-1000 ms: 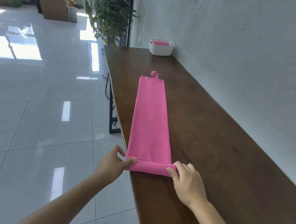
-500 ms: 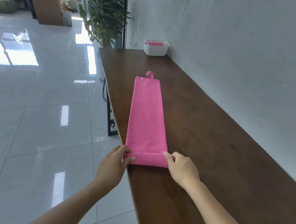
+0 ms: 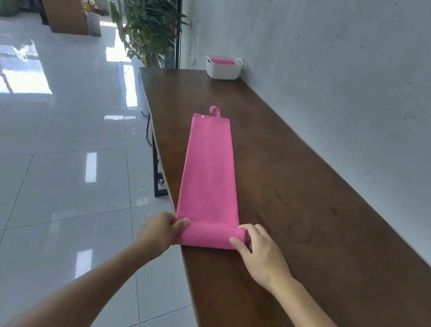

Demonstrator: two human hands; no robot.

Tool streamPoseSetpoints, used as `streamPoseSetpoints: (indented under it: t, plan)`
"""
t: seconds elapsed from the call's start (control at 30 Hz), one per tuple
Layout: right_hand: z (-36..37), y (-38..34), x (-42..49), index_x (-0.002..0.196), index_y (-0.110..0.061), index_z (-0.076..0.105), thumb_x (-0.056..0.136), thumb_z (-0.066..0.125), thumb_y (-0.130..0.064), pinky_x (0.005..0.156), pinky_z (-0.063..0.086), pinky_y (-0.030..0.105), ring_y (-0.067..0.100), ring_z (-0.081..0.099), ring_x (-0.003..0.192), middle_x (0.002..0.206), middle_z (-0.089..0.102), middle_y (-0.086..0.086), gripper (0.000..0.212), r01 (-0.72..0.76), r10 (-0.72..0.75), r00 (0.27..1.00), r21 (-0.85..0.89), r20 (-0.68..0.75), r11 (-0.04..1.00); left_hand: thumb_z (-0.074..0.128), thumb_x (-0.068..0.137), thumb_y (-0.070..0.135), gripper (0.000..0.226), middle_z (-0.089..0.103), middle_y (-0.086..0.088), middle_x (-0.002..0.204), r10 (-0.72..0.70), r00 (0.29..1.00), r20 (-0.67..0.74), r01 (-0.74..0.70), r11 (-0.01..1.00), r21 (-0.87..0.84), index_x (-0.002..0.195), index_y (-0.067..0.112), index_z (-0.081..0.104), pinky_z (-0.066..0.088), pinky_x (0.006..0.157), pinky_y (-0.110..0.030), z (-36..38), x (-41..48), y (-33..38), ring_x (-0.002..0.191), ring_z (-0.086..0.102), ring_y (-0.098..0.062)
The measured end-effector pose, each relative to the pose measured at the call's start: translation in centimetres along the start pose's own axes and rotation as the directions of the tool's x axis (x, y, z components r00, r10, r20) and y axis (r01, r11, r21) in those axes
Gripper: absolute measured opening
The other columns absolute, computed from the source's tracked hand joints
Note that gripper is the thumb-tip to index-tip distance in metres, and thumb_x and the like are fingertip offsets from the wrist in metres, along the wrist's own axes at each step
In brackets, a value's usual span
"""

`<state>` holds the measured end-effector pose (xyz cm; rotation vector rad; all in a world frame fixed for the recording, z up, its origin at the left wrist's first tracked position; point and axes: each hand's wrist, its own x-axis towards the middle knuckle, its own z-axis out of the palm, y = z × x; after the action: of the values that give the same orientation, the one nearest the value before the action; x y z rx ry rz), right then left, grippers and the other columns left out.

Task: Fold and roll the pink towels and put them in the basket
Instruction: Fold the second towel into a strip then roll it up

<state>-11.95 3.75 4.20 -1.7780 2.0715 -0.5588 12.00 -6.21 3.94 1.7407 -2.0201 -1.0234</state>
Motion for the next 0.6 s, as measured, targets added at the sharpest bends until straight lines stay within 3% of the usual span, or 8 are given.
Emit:
streamPoseSetpoints:
  t: [0.13,0.23,0.3,0.4,0.47,0.53,0.6]
  plan:
    - [0.0,0.0,0.3,0.109,-0.029,0.056,0.095,0.05,-0.063,0.069,0.042,0.018,0.002,0.055,0.089,0.107,0.055,-0.013,0.037,-0.078,0.075,0.997,0.098,0.037,0.992,0.056,0.1,0.048,0.047,0.06,0.0,0.061,-0.072,0.997,0.027,0.074,0.99,-0.122,0.071,0.012,0.061,0.05,0.061,-0.034,0.0,-0.4,-0.3,0.055,0.055,-0.018]
    - [-0.1,-0.3,1.0,0.106,-0.026,0.056,0.096,0.048,-0.063,0.07,0.044,0.02,0.004,0.057,0.091,0.108,0.058,-0.01,0.039,-0.124,0.117,0.991,0.111,0.064,0.986,0.059,0.099,0.043,0.023,0.067,0.005,0.092,-0.035,0.988,-0.149,0.024,0.997,-0.079,0.092,0.022,0.063,0.05,0.069,-0.03,0.5,-1.2,0.0,0.078,0.062,-0.01]
    - [-0.3,-0.6,1.6,0.109,-0.023,0.058,0.096,0.046,-0.064,0.068,0.043,0.021,0.007,0.058,0.093,0.11,0.06,-0.007,0.045,-0.15,0.143,0.986,0.077,0.089,0.986,0.055,0.102,0.036,0.014,0.058,0.01,0.108,0.063,0.963,-0.261,-0.071,0.997,-0.023,0.099,0.024,0.061,0.046,0.074,-0.028,0.8,-1.9,0.3,0.089,0.058,-0.009]
    - [-0.7,-1.0,2.6,0.11,-0.018,0.059,0.098,0.043,-0.066,0.062,0.041,0.022,0.01,0.059,0.086,0.105,0.063,-0.004,0.053,-0.191,0.186,0.972,0.02,0.141,0.981,0.046,0.106,0.036,0.019,0.054,0.009,0.109,0.18,0.944,-0.276,-0.167,0.984,0.069,0.105,0.024,0.06,0.047,0.076,-0.026,1.2,-2.4,-0.1,0.091,0.059,-0.012]
    - [-0.9,-1.3,3.3,0.093,-0.016,0.058,0.098,0.04,-0.066,0.061,0.042,0.027,0.012,0.058,0.075,0.089,0.063,-0.003,0.054,-0.219,0.214,0.961,0.008,0.174,0.976,0.044,0.105,0.043,0.026,0.055,0.01,0.11,0.251,0.934,-0.254,-0.232,0.967,0.102,0.11,0.025,0.062,0.053,0.083,-0.03,1.3,-2.5,-0.9,0.094,0.057,-0.009]
    - [-1.1,-1.5,3.9,0.071,-0.017,0.045,0.099,0.038,-0.066,0.06,0.038,0.033,0.016,0.05,0.062,0.07,0.053,-0.001,0.057,-0.254,0.247,0.949,0.01,0.199,0.967,0.047,0.101,0.053,0.033,0.053,0.014,0.118,0.356,0.907,-0.226,-0.323,0.931,0.171,0.12,0.03,0.06,0.052,0.091,-0.028,1.4,-2.4,-2.0,0.107,0.051,-0.007]
    - [-1.4,-1.7,4.5,0.065,-0.017,0.036,0.1,0.038,-0.066,0.058,0.034,0.034,0.017,0.044,0.057,0.064,0.044,-0.001,0.06,-0.292,0.281,0.935,0.022,0.216,0.956,0.054,0.096,0.06,0.044,0.048,0.015,0.128,0.419,0.891,-0.173,-0.376,0.896,0.236,0.131,0.033,0.054,0.049,0.094,-0.027,1.4,-2.2,-2.8,0.116,0.046,-0.007]
